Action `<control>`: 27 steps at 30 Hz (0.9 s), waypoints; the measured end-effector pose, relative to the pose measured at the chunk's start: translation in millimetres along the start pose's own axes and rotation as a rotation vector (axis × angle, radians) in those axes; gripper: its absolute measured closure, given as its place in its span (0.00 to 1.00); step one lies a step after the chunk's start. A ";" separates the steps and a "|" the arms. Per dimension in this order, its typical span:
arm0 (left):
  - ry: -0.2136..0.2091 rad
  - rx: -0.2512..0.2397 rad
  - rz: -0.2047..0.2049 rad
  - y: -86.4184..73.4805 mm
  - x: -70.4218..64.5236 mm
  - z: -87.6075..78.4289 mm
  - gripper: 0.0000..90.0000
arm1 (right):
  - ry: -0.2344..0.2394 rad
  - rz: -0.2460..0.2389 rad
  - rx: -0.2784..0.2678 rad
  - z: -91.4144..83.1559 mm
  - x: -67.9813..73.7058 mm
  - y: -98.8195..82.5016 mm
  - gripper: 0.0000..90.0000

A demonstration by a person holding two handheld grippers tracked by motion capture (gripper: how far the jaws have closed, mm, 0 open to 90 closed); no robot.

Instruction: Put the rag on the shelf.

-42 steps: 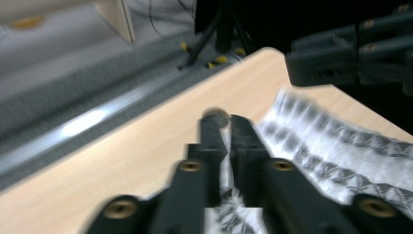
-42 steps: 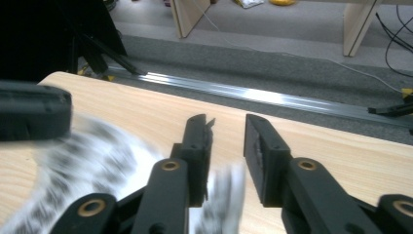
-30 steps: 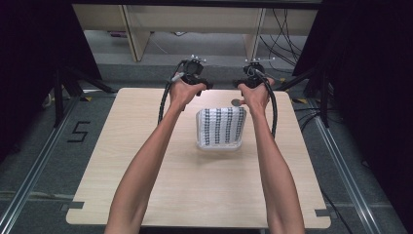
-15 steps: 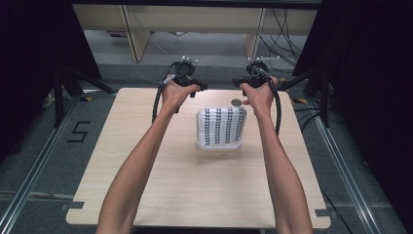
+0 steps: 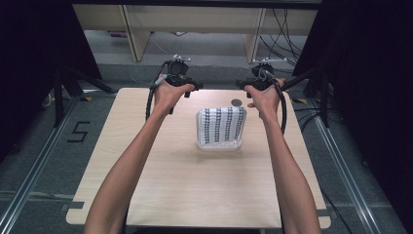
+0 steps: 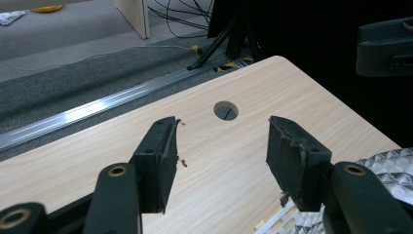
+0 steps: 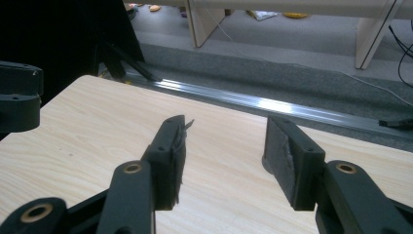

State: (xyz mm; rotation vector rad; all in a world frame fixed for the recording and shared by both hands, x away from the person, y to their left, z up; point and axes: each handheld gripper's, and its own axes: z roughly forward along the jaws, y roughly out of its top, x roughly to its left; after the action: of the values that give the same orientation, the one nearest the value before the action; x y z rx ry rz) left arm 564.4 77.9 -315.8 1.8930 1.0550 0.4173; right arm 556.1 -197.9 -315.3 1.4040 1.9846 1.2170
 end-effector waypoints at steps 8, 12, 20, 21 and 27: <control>-0.015 -0.003 -0.012 -4.2 2.1 -7.9 0.45 | 0.025 -0.010 -0.003 -6.9 0.9 -1.7 0.54; -0.009 -0.006 -0.010 -5.6 2.6 -11.9 0.44 | 0.042 -0.018 -0.010 -11.0 1.2 -3.6 0.50; -0.012 -0.005 -0.020 -16.6 5.2 -19.7 0.39 | 0.071 -0.009 -0.022 -24.6 4.3 -9.5 0.42; -0.009 -0.009 -0.022 -18.4 5.0 -20.9 0.38 | 0.074 -0.004 -0.027 -26.9 5.4 -10.5 0.42; -0.017 -0.017 -0.020 -27.9 4.6 -30.3 0.35 | 0.090 -0.023 -0.036 -37.2 9.4 -18.6 0.36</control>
State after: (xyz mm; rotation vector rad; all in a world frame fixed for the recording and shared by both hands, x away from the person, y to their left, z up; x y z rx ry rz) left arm 533.6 104.6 -323.4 1.8662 1.0548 0.3970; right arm 514.8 -206.8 -309.8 1.3268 2.0226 1.3210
